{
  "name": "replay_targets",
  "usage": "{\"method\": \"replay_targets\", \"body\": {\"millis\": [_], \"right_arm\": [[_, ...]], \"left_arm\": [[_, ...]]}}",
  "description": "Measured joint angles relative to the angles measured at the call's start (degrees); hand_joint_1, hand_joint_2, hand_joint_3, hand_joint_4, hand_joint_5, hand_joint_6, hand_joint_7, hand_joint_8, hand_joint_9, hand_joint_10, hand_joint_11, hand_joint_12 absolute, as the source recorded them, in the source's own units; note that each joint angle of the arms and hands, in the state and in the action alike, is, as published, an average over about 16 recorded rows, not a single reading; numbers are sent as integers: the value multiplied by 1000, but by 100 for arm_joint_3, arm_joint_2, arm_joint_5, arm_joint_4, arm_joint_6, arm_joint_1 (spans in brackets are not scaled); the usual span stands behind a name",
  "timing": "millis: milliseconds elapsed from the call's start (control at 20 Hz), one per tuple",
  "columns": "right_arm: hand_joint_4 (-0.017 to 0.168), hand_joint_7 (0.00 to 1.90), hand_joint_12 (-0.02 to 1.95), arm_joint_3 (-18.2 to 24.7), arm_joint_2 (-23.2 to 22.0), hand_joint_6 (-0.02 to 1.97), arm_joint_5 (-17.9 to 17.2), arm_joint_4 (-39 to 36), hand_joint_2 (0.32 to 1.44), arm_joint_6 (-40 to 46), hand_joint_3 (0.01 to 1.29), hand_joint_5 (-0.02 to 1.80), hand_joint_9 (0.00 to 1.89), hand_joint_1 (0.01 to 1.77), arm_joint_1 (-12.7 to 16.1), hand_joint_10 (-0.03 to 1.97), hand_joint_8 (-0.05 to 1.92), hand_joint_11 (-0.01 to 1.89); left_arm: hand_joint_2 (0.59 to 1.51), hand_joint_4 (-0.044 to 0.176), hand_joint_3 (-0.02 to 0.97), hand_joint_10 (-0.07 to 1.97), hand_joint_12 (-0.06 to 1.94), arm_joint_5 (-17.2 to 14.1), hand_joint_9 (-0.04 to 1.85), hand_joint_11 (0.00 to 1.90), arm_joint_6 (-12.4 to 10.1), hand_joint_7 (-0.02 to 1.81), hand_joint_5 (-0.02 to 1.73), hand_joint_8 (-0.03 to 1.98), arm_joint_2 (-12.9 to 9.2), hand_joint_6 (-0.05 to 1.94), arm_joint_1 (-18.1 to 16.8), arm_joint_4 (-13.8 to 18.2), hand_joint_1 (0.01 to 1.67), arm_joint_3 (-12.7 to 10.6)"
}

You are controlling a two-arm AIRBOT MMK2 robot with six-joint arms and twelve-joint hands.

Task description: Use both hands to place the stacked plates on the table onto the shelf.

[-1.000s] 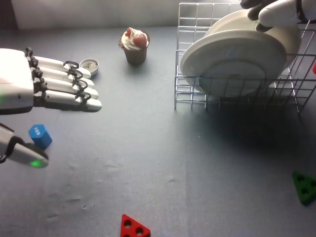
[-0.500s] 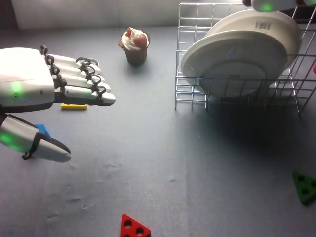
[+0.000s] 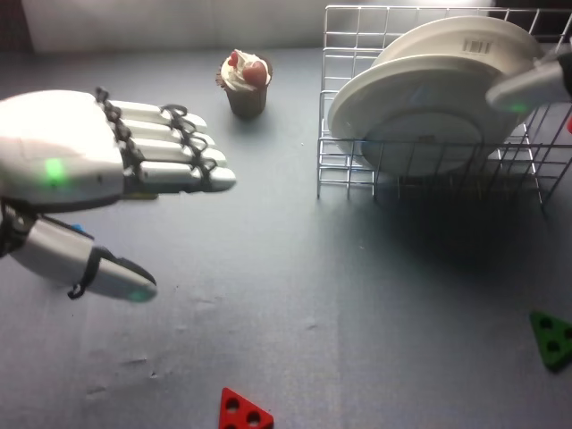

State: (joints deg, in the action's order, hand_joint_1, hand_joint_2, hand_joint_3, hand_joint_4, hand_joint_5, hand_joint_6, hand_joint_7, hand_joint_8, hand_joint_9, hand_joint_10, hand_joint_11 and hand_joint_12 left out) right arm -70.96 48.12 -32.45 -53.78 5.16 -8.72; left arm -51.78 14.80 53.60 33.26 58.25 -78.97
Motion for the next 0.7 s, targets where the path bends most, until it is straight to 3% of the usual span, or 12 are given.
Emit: {"method": "replay_targets", "body": {"millis": [350,700], "right_arm": [[4,332,19,1032,-970,23,-307,876,997,-2840,13,291,347,612,-457,18,20,395],[7,309,19,1649,-1538,23,-509,1288,1002,-4069,13,262,332,559,-651,18,20,381]], "left_arm": [[1099,0,19,8,15,51,210,190,42,215,161,3,-26,8,0,-35,54,147],[1105,0,18,9,14,68,211,192,15,219,164,2,-49,8,0,-35,47,184]]}}
